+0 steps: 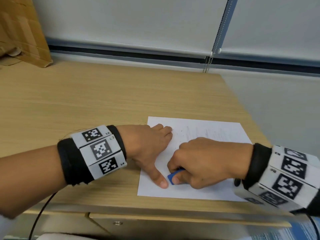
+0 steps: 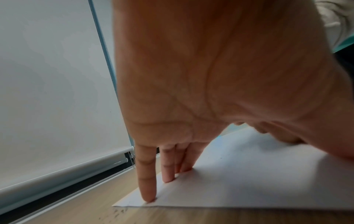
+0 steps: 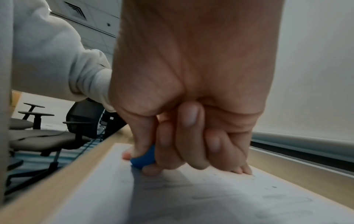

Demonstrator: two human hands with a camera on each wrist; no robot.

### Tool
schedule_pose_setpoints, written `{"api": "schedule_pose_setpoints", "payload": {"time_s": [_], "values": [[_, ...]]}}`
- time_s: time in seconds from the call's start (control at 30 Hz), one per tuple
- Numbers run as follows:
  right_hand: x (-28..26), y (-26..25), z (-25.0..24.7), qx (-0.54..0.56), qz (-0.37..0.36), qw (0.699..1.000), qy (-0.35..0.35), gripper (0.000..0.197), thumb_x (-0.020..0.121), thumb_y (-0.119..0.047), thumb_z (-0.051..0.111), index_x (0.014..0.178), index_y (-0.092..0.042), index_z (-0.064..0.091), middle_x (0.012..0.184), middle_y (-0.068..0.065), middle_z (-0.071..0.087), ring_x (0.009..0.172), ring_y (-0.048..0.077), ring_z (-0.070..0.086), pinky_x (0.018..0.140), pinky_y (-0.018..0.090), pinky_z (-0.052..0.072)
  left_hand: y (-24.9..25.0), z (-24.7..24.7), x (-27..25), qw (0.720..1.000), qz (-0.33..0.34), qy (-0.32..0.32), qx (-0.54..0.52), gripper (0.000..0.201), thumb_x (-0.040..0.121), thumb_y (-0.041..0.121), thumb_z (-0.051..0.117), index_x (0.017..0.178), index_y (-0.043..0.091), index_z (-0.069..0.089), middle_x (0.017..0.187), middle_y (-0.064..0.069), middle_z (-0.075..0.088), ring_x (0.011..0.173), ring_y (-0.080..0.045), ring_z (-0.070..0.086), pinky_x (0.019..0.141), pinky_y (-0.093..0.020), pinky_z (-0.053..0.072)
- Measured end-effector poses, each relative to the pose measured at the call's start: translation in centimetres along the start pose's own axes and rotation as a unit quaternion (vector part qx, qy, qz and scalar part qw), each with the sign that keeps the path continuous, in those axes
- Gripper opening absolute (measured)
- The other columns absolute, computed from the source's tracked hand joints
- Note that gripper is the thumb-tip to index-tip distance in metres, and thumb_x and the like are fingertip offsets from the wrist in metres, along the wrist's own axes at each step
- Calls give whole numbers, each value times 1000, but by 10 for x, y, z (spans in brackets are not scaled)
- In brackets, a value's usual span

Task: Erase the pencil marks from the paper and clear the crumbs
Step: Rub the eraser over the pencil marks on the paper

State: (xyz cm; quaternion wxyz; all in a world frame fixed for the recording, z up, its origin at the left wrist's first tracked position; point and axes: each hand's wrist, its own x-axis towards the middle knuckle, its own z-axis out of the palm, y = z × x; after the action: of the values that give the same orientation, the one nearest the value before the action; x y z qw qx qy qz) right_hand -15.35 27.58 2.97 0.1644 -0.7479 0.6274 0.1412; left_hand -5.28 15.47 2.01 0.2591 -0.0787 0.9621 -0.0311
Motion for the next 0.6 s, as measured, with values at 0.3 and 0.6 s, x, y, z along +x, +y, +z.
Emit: {"api": "schedule_pose_setpoints", "payload": {"time_s": [0.3,0.6], "values": [[-1,-5,0,-26,-7,1000,12,26,94,-36,50,78,-17,56,57,-4,47,52,14,42,54,31,35,0,1,2,1000,6,0,-5,125,59,82,64,148,8,18,148,-3,21,130,-19,28,104,-39,40],[-17,10,8,2,14,1000,-2,27,92,-36,51,76,-14,53,59,0,49,57,21,43,58,34,37,3,-5,5,999,-13,-40,7,132,61,78,66,154,21,-8,158,0,-2,143,-23,8,109,-45,34]]}}
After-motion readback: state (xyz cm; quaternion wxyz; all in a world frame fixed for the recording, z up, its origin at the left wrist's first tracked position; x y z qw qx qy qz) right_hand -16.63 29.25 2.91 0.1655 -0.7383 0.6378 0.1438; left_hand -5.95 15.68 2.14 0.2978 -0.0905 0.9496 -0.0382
